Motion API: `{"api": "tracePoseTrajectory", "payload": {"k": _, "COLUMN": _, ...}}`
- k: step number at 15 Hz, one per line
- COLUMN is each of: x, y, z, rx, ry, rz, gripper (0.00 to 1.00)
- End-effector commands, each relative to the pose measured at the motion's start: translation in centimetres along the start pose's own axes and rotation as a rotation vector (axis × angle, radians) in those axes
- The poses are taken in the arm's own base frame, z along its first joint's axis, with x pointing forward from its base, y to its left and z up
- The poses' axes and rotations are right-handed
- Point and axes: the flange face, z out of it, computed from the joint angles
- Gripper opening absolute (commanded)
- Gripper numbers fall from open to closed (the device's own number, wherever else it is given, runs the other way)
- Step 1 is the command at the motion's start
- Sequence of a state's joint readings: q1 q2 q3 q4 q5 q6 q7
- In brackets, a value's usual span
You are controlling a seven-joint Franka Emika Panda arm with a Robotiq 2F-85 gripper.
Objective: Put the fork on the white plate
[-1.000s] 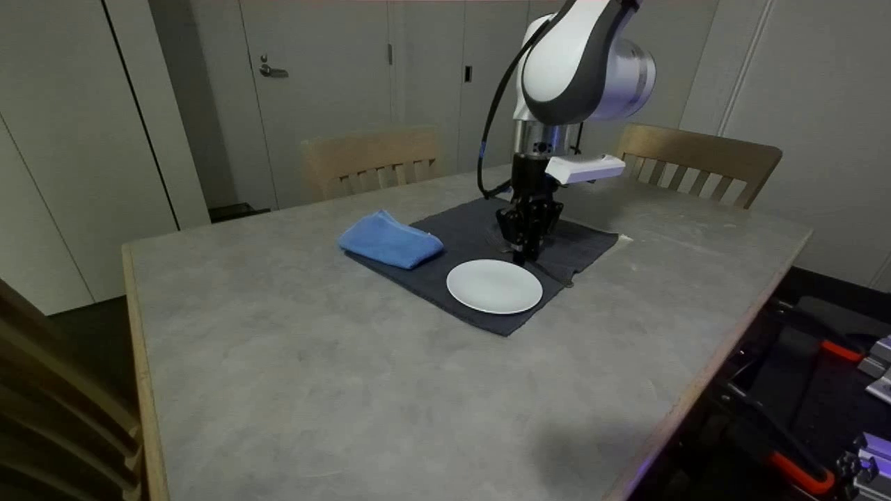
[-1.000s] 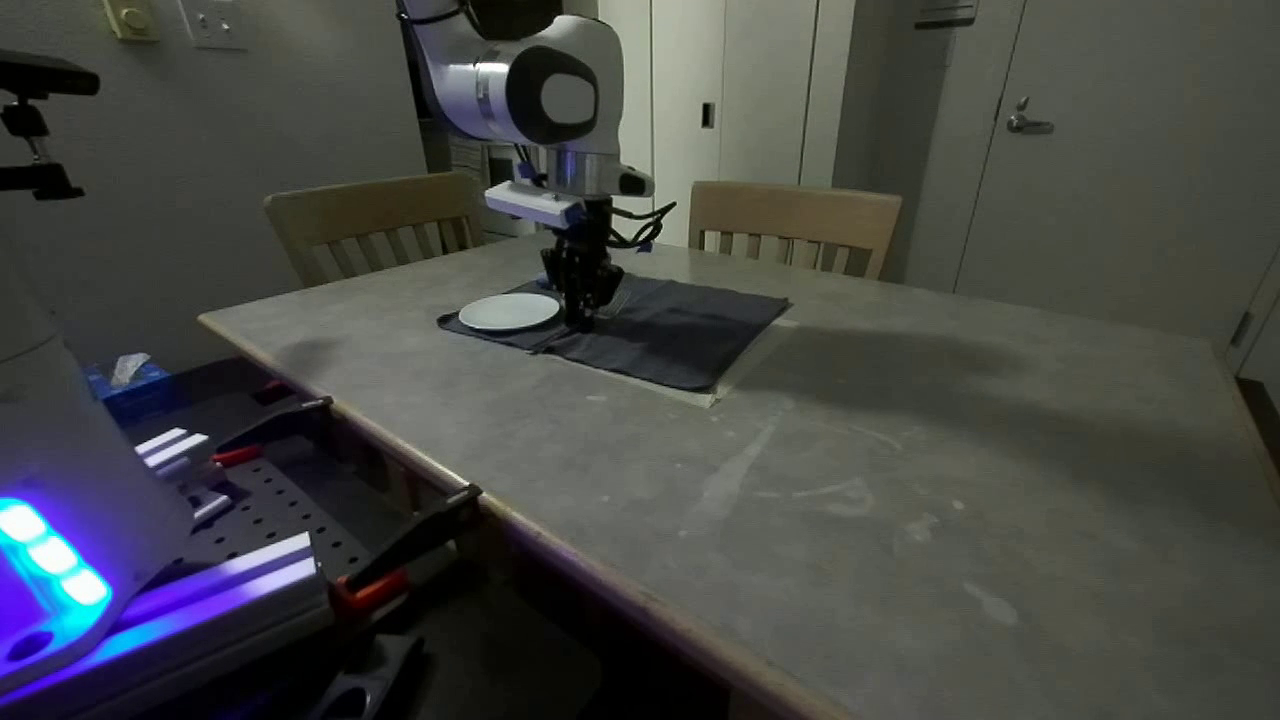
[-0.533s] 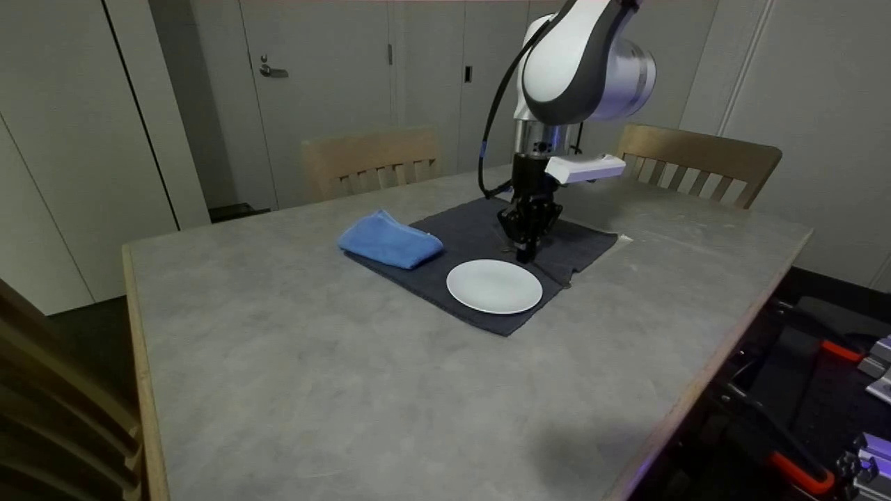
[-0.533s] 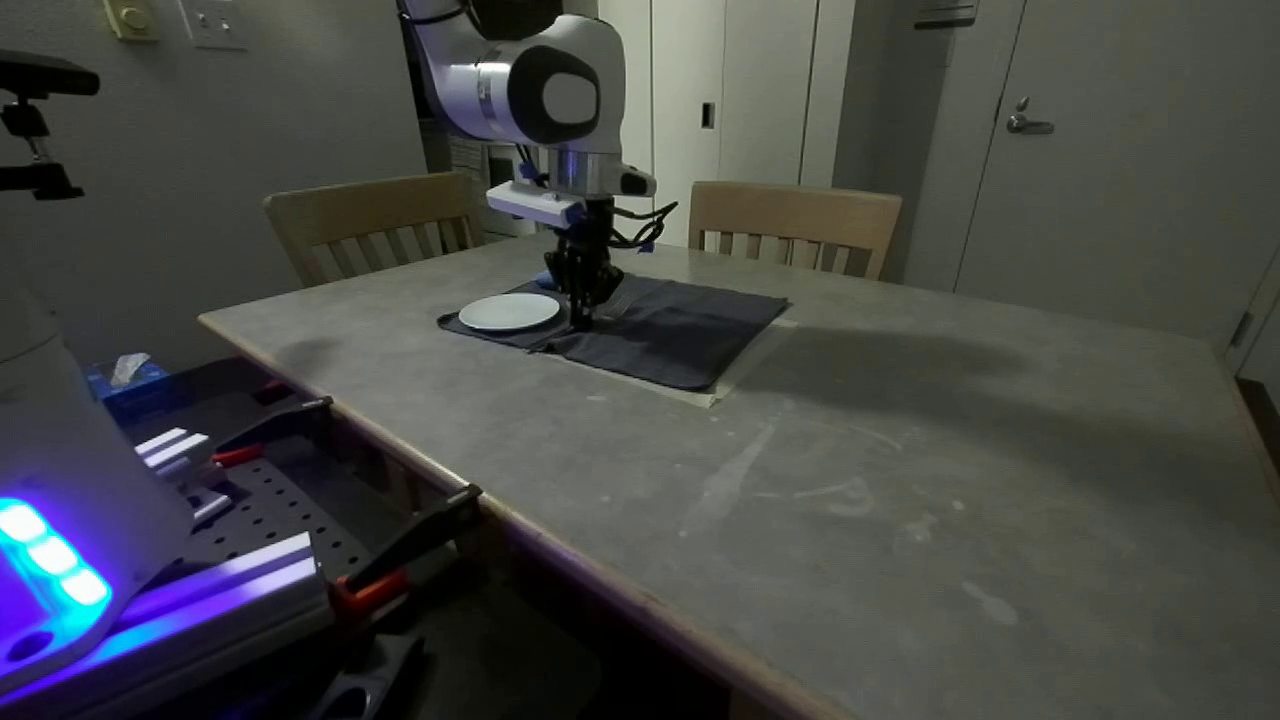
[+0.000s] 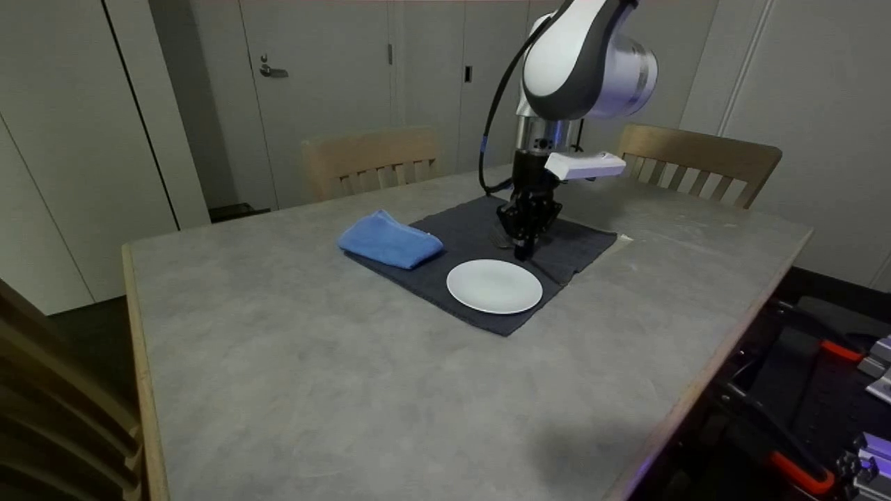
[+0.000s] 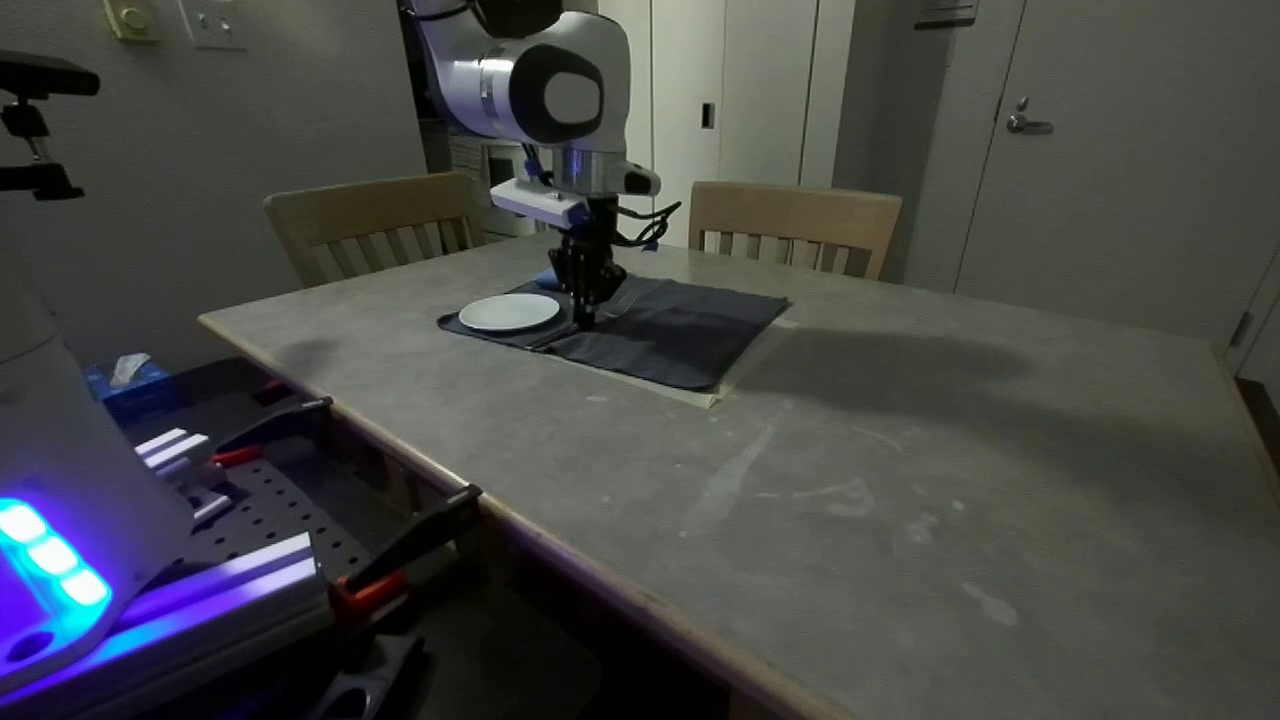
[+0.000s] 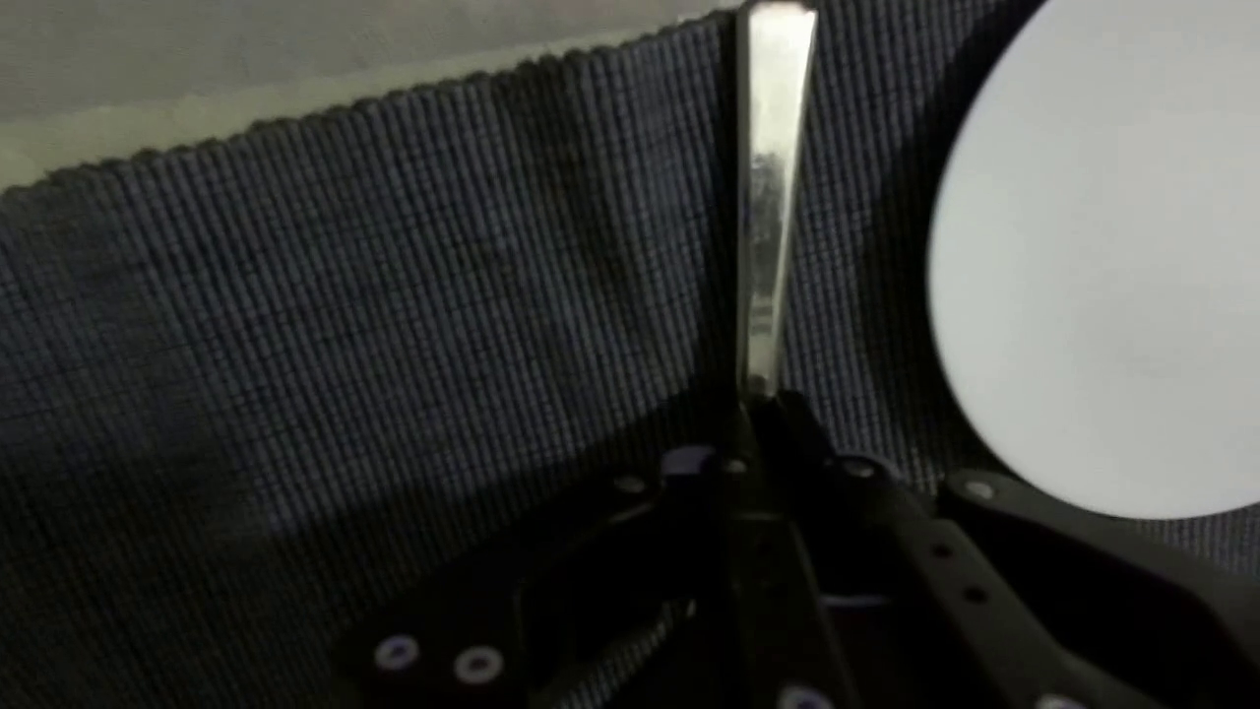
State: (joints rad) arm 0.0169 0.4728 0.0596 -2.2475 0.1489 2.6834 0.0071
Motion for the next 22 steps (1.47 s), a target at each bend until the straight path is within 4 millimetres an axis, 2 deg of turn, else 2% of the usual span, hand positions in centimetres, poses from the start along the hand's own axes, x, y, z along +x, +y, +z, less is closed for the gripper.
{"api": "tracePoseTrajectory", "payload": {"k": 1, "x": -0.2, "y": 1.2, "z": -0.9, "rx": 0.116, "ry": 0.016, "rz": -0.057, "gripper": 0.03}}
{"api": "tracePoseTrajectory", "payload": {"k": 4, "x": -0.4, "y": 2.2, "z": -1.1, "rx": 0.194, "ry": 0.018, "rz": -0.088, "gripper": 0.03}}
{"api": "tracePoseTrajectory", "payload": {"k": 7, "x": -0.9, "y": 3.3, "z": -1.4, "rx": 0.193, "ry": 0.025, "rz": -0.077, "gripper": 0.03}}
{"api": "tracePoseTrajectory", "payload": {"k": 9, "x": -1.7, "y": 3.1, "z": -1.6, "rx": 0.185, "ry": 0.001, "rz": -0.068, "gripper": 0.03}}
{"api": "tracePoseTrajectory", "payload": {"k": 16, "x": -4.6, "y": -0.7, "z": -3.2, "rx": 0.123, "ry": -0.031, "rz": -0.13, "gripper": 0.03}}
{"api": "tracePoseTrajectory", "payload": {"k": 22, "x": -4.7, "y": -5.5, "z": -3.3, "rx": 0.074, "ry": -0.008, "rz": -0.231, "gripper": 0.03}}
